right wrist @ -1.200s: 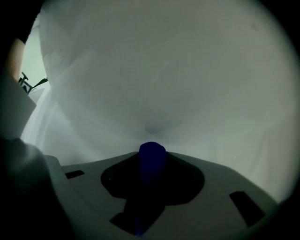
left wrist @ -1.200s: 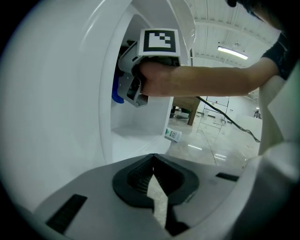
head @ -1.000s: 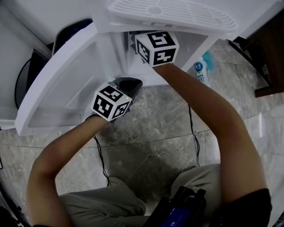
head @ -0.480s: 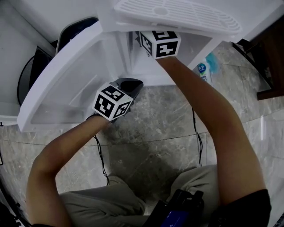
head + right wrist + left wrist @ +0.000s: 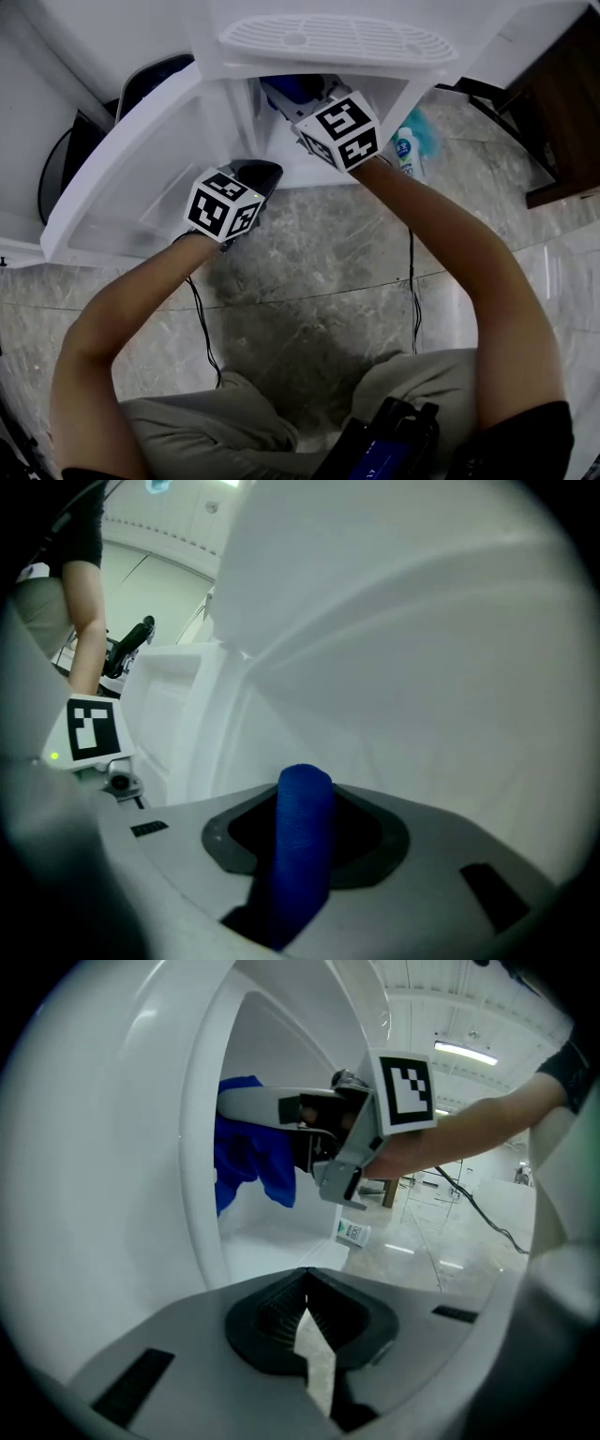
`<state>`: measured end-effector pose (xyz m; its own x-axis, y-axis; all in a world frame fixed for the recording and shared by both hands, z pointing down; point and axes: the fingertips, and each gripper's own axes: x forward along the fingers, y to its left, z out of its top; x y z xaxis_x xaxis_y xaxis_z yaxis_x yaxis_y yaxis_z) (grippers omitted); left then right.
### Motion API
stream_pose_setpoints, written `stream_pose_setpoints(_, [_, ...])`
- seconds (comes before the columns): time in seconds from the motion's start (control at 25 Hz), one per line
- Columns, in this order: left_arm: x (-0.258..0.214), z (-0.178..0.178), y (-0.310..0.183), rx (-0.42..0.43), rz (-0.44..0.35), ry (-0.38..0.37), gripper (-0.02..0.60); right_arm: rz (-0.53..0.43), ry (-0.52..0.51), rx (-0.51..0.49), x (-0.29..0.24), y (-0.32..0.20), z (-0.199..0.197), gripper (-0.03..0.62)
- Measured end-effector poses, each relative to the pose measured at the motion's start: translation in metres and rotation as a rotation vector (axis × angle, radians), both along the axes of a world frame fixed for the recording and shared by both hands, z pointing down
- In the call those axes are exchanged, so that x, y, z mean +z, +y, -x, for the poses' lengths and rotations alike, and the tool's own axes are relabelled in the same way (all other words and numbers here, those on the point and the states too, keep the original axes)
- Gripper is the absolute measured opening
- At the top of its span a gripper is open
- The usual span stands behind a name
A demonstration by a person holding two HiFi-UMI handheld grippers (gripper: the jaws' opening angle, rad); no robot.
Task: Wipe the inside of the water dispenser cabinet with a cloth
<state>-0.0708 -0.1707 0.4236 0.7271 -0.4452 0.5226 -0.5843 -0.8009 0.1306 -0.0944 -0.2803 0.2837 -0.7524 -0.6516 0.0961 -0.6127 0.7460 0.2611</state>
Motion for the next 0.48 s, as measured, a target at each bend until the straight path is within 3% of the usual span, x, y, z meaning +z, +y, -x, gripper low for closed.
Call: stream_pose_setpoints(0.48, [-0.023,-0.002,-0.012,-0.014,-0.073,-0.064,0.008,0.133,0.079,0.007,0.017,0.047,-0.054,0.118])
